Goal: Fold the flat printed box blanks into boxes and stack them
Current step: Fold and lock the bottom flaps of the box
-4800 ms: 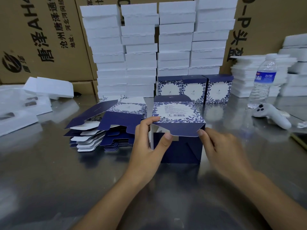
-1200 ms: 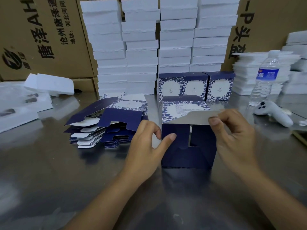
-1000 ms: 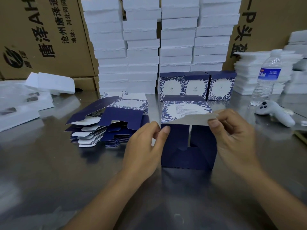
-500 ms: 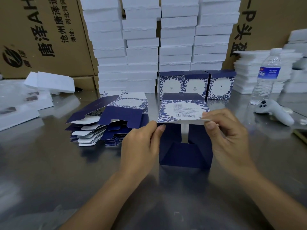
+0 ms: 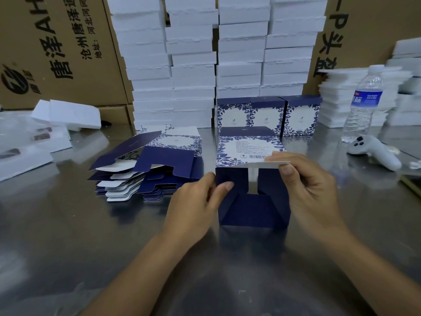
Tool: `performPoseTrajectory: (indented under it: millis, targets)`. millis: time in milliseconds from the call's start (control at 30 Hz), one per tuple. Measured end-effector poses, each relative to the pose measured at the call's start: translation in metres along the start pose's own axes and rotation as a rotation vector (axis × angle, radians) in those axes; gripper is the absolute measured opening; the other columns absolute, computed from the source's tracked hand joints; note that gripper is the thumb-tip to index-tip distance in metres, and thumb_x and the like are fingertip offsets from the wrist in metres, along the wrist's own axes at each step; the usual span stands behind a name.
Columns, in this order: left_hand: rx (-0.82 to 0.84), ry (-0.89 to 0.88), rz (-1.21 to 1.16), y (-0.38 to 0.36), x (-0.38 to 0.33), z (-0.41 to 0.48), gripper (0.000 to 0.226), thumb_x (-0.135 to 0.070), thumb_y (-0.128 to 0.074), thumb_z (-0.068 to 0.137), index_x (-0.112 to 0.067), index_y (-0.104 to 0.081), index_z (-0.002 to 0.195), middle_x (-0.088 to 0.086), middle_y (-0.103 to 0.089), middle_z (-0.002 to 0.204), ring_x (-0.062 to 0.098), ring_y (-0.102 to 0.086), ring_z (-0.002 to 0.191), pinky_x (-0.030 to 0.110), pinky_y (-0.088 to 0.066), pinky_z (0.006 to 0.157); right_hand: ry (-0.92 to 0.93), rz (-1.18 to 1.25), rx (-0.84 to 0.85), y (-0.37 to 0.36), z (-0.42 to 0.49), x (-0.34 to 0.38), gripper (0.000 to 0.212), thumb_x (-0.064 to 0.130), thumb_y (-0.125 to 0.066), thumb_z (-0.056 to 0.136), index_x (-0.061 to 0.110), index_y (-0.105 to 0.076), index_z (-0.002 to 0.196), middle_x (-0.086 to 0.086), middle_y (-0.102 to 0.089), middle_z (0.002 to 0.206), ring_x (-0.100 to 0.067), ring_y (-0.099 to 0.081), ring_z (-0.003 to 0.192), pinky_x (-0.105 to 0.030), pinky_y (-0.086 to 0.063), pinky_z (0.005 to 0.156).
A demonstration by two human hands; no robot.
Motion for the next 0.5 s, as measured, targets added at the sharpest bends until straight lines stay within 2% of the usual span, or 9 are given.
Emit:
performPoseTrajectory:
  millis: [133,267,367,500]
  targets:
    - [-0.018,-0.058,0.085,0.0028,-0.0044,-0.0005,0.04,-0.054,-0.034,0.088,-0.029,-0.022,0.059,-0.008,-0.025,0.043,0.017,-0.028,0.043,0.026,-0.018,0.045,-0.032,0.017,-0.003,-0.0007,-0.0003,-0.001,0.03,0.06,-0.048,0.086,0.035,-0.063,0.092,0.014,-0.065,0.098,0.004,-0.06,0.097,-0.015,-0.043,0.088]
    - [-0.051,-0.061,0.111,0.0047,-0.0061,-0.0004,0.041,-0.044,-0.04,0.09,-0.032,-0.016,0.059,-0.01,-0.018,0.042,0.011,-0.021,0.04,0.025,-0.014,0.044,-0.069,-0.003,-0.001,0.001,-0.0002,-0.0034,0.016,0.047,-0.05,0.083,0.038,-0.062,0.09,0.018,-0.064,0.097,0.01,-0.059,0.096,-0.012,-0.042,0.087]
    - [-0.05,-0.058,0.09,0.0043,-0.0056,-0.0002,0.041,-0.044,-0.041,0.09,-0.032,-0.017,0.059,-0.01,-0.018,0.042,0.01,-0.021,0.04,0.027,-0.014,0.044,-0.076,-0.013,0.014,0.0008,0.0002,-0.0027,0.008,0.037,-0.056,0.086,0.035,-0.063,0.09,0.015,-0.065,0.097,0.007,-0.059,0.097,-0.012,-0.042,0.087]
    - [0.006,0.01,0.001,-0.0002,0.0004,0.0003,0.041,-0.053,-0.042,0.085,-0.028,-0.026,0.056,-0.007,-0.028,0.043,0.012,-0.028,0.042,0.028,-0.021,0.046,-0.105,-0.003,0.005,0.0008,-0.0003,-0.0029,0.014,0.035,-0.051,0.086,0.032,-0.064,0.091,0.01,-0.066,0.098,0.0,-0.06,0.099,-0.015,-0.042,0.089]
Point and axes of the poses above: each hand's wrist, its own z-axis towards the middle knuckle, its own y-axis out of the back of the hand, x = y × z, the point moved 6 cm from there along z, towards the middle knuckle
